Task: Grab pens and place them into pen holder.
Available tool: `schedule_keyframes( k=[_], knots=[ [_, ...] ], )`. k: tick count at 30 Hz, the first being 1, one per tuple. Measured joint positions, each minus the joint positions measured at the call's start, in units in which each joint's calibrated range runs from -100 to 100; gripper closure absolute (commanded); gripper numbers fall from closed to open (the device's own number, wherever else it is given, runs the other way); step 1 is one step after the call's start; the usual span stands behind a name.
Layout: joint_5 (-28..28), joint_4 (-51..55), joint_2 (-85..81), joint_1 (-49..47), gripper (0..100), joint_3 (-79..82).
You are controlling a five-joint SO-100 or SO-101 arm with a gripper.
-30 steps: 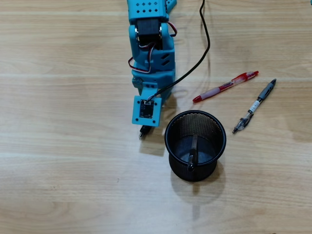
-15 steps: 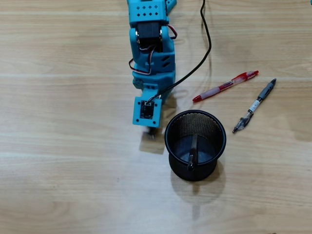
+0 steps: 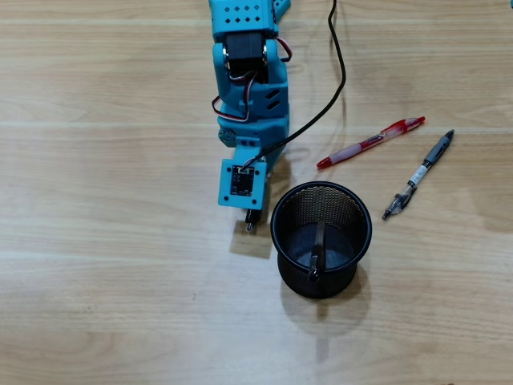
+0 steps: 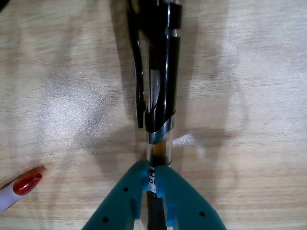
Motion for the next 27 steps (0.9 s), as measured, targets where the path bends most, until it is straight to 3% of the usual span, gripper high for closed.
schedule_keyframes(
  k=[4, 19, 27],
  knots=[
    [0.0, 0.0, 0.08, 0.09, 87, 0.0],
    [0.0, 0.09, 0.34, -0.09, 86, 0.18],
    [-3.27, 0.0, 0.17, -3.25, 86, 2.93]
  ],
)
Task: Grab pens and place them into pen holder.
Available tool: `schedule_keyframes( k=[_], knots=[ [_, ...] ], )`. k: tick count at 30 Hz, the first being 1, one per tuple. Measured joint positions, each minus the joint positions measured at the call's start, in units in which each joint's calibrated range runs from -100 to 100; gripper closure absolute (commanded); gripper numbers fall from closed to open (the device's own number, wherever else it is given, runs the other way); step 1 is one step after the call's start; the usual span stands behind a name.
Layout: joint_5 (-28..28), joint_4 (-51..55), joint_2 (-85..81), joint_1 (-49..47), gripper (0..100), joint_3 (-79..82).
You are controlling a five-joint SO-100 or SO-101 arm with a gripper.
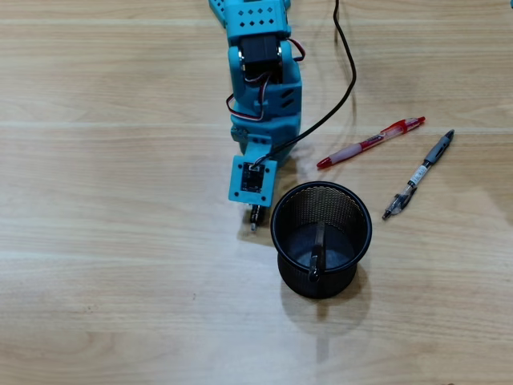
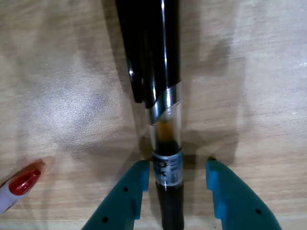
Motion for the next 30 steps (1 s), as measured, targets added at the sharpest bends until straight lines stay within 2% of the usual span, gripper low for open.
schedule_keyframes(
  k=[5, 9, 23, 30],
  knots=[
    [-0.05, 0.0, 0.0, -0.54, 87, 0.0],
    [-0.1, 0.0, -0.08, -0.54, 98, 0.44],
    [-0.16, 0.0, -1.27, 2.8, 98, 1.78],
    [3.69, 0.09, -11.96, 6.95, 98, 3.28]
  ],
)
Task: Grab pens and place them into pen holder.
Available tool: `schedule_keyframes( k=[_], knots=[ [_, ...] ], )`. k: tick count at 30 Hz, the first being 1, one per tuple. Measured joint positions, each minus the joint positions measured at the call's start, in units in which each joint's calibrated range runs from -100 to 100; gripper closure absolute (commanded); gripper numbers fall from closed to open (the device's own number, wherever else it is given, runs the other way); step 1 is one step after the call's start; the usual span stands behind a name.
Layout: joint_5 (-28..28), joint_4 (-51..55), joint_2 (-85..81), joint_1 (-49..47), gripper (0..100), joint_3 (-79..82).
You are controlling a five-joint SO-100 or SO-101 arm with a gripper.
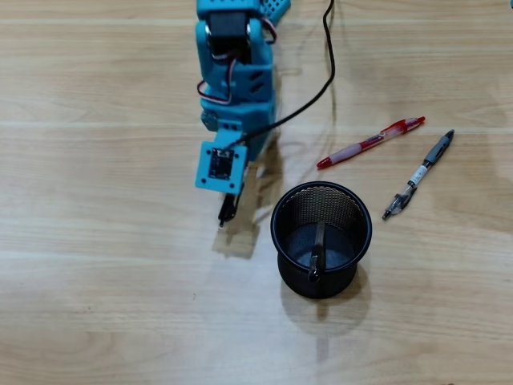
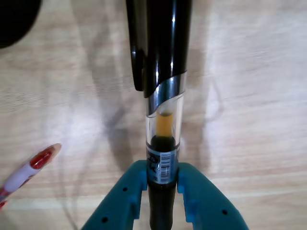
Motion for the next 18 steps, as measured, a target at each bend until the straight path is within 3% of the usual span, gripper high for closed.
schedule_keyframes(
  k=[10, 18],
  knots=[
    [1.71, 0.0, -27.57, 0.09, 98, 16.07],
    [4.21, -0.95, -41.98, -2.53, 98, 17.22]
  ],
)
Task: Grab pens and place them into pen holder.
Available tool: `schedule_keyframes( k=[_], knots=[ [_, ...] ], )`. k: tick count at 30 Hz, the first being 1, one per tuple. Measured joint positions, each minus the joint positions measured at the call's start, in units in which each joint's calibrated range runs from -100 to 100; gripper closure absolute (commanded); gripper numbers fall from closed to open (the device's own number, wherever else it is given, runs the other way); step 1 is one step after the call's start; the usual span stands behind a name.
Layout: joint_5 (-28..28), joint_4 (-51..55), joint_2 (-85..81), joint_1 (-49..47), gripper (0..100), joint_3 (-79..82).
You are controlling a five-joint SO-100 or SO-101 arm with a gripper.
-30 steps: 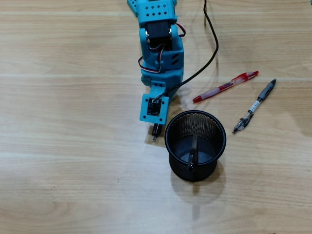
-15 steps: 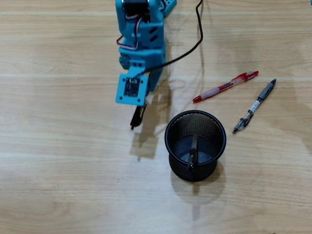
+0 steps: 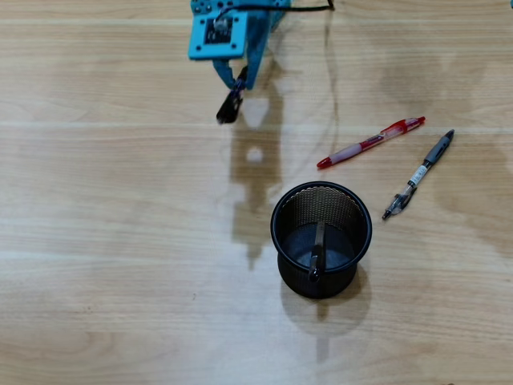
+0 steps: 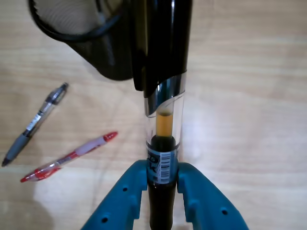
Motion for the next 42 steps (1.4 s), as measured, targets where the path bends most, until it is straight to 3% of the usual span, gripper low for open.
schedule_keyframes(
  k=[9, 18, 32, 42],
  knots=[
    [2.03, -22.66, -0.93, -6.77, 98, 0.27],
    [3.53, -47.23, 12.81, -12.72, 98, -2.66],
    [3.64, -61.51, 39.53, -10.74, 98, -15.45],
    [3.64, -63.41, 47.07, -8.66, 98, -16.42]
  ],
)
